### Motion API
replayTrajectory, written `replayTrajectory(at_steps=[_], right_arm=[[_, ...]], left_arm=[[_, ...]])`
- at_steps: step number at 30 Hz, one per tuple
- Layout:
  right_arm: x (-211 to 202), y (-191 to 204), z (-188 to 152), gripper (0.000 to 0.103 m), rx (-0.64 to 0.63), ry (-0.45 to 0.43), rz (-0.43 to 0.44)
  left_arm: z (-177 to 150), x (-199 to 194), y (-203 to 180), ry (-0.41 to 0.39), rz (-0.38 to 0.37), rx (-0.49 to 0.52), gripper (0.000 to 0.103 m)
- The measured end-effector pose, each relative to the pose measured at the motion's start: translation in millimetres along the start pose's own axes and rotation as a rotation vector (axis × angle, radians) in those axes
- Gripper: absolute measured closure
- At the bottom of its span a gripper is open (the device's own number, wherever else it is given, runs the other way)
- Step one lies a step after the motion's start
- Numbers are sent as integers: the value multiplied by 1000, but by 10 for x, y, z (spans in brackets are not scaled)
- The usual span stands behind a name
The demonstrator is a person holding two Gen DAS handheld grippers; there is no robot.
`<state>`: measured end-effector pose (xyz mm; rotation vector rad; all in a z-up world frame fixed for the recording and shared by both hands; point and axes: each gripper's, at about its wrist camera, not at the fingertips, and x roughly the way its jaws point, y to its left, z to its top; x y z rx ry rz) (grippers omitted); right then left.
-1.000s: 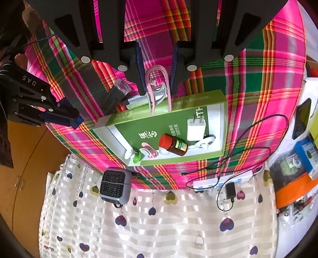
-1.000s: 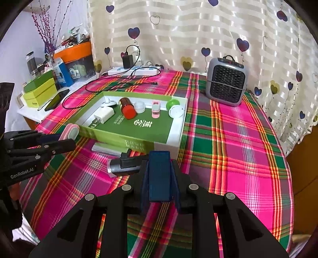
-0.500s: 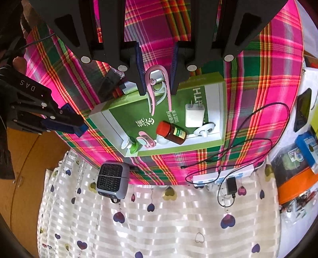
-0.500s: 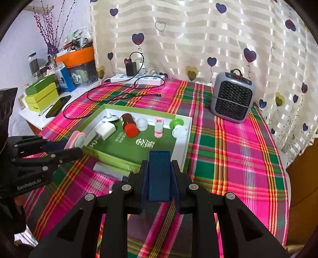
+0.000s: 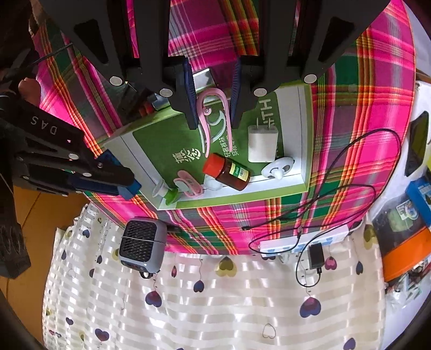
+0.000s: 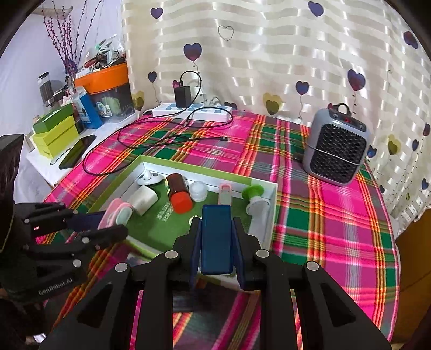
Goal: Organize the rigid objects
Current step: 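Carry the pink hook clip with the left tool while the right tool carries the USB stick, then lower the pink hook clip with the left tool while the right tool lowers the USB stick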
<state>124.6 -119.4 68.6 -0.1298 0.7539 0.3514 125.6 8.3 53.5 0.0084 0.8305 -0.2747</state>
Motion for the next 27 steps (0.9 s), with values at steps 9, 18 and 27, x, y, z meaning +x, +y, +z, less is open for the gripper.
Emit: replayTrajectory(at_steps=[9, 18, 27], right_arm=[[357, -30, 121, 80, 24, 53, 41], [630, -75, 169, 80, 50, 99, 80], [786, -81, 181, 80, 45, 127, 93]], left_arm=[[66, 170, 27, 12, -4, -7, 81], [122, 325, 41, 28, -7, -17, 81], [145, 437, 78, 43, 9, -19, 81]])
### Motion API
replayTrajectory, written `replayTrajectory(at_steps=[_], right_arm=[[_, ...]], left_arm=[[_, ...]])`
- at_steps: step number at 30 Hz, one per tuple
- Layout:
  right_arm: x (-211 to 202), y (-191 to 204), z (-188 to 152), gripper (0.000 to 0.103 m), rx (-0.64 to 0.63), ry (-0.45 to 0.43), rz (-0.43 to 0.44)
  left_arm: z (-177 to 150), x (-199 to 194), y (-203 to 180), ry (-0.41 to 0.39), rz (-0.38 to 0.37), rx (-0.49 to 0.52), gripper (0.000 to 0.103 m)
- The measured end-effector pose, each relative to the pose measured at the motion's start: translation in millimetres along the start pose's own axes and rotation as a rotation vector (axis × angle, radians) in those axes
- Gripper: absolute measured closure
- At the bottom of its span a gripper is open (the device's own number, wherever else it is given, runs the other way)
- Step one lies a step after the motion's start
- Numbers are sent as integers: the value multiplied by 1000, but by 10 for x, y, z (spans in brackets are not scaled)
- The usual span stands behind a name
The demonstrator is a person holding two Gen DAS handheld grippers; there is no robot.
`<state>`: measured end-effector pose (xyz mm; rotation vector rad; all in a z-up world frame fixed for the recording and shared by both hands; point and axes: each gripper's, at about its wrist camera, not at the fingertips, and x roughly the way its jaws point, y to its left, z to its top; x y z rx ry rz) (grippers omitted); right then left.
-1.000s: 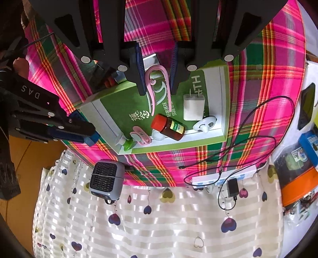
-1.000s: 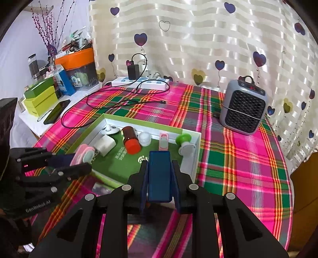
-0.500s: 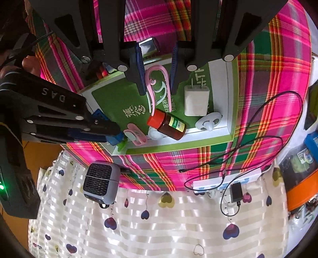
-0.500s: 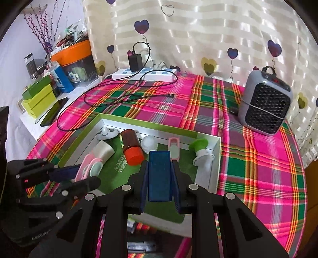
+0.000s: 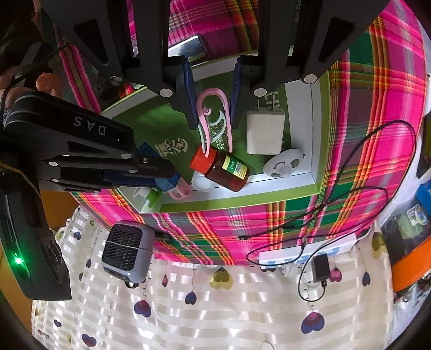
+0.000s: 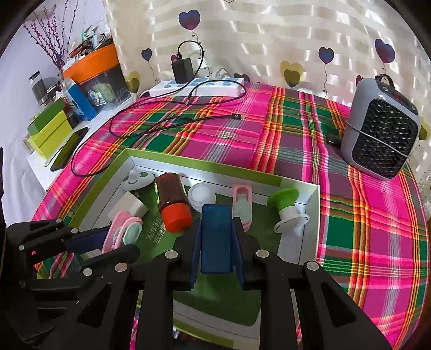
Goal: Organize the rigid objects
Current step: 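Lower the pink hook clip with the left tool while the right tool lowers the USB stick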
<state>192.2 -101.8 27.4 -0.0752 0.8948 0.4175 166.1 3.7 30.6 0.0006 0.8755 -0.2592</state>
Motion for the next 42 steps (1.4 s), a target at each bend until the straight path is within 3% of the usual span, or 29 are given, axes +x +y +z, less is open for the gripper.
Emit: replayTrajectory(at_steps=[17, 42], right_arm=[[222, -40, 5, 80, 3, 47, -4], [269, -62, 31, 80, -4, 28, -36]], left_arm=[[17, 141, 48, 21, 12, -2, 81], [23, 222, 46, 32, 28, 3, 81]])
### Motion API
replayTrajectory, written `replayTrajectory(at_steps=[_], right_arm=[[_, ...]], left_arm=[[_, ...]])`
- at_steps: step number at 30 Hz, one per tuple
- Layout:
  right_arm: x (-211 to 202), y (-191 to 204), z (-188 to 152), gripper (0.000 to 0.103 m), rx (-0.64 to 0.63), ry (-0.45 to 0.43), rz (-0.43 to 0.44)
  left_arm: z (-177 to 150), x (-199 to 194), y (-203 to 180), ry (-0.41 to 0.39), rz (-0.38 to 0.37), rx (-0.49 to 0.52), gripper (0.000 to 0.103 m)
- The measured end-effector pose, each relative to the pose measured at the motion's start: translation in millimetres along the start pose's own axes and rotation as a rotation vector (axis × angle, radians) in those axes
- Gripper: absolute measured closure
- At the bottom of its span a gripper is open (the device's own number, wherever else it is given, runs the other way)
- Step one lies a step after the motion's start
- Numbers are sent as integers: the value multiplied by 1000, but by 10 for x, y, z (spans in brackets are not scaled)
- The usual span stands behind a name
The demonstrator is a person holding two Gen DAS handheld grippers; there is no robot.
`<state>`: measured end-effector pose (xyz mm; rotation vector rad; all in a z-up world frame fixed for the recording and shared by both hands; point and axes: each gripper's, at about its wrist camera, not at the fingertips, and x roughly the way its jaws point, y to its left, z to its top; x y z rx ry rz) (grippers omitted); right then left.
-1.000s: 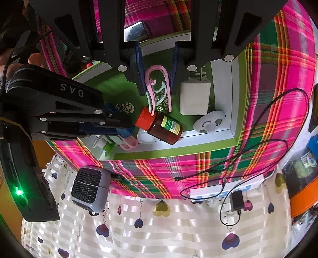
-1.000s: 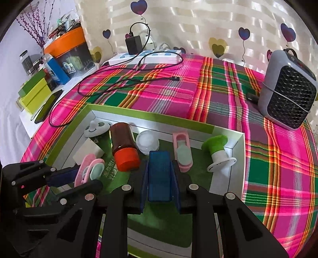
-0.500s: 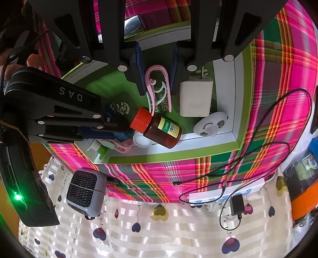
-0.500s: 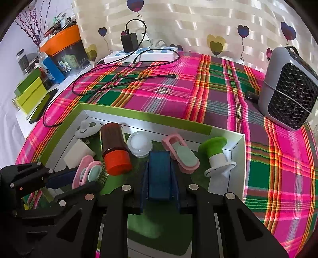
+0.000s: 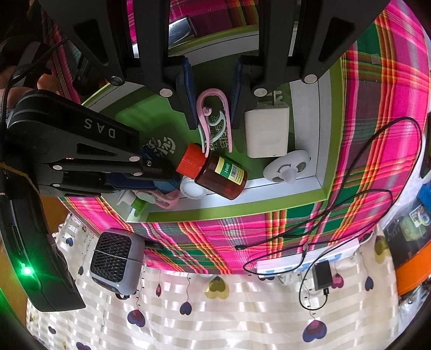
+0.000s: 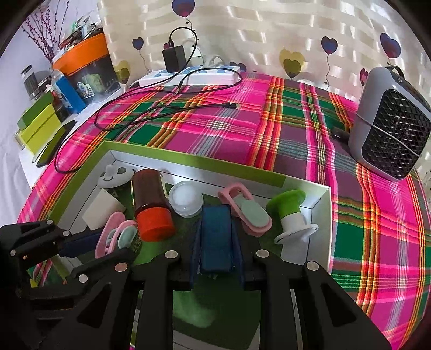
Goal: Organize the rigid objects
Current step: 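Lower the pink hook clip with the left tool while the right tool lowers the USB stick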
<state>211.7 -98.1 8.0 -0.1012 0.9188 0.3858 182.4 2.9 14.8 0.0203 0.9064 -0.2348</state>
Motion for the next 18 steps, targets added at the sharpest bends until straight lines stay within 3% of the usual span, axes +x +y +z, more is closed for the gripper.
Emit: replayTrajectory(at_steps=[18], right_arm=[[-5, -8, 0, 80, 7, -7, -11]], left_arm=[[-1, 2, -5, 0, 6, 5, 80]])
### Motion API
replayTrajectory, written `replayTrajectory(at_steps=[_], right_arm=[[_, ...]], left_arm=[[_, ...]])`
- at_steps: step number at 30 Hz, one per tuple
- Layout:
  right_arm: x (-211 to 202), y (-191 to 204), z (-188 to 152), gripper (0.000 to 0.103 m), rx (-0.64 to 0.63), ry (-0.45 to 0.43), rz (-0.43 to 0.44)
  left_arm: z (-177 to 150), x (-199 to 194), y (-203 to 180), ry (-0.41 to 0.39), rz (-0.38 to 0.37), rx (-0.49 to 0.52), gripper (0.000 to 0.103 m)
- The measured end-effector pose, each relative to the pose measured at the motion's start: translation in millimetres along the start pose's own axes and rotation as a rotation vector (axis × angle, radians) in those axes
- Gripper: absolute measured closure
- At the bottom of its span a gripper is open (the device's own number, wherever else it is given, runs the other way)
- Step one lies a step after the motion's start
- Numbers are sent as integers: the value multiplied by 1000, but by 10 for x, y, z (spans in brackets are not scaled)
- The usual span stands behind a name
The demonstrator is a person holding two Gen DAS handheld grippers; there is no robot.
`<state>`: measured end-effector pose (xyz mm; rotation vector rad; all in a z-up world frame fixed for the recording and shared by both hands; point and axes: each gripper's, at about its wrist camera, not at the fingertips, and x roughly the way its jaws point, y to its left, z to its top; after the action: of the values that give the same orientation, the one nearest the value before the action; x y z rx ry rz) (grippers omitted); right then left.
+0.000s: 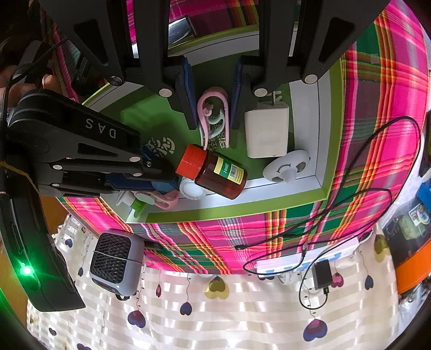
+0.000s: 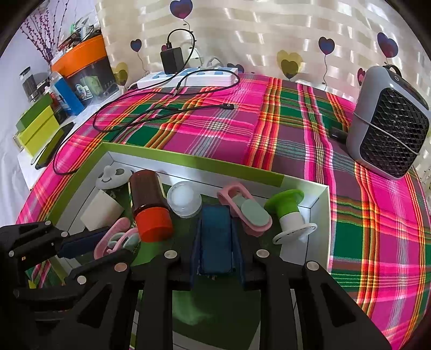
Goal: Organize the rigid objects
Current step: 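Lower the pink hook clip with the left tool while the right tool lowers the USB stick, then open the left tool to release the pink hook clip while the right tool releases the USB stick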
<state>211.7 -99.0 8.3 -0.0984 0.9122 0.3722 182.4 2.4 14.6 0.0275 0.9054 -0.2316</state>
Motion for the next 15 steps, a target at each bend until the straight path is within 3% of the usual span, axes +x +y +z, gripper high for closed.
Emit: replayTrajectory(at_steps=[7, 15], right_arm=[[-16, -34, -18, 73, 30, -8, -3], [-38, -15, -44, 70, 27, -12, -5]], left_arm=[[5, -5, 6, -3, 9, -2, 71], [-12, -30, 4, -10, 15, -4, 70]])
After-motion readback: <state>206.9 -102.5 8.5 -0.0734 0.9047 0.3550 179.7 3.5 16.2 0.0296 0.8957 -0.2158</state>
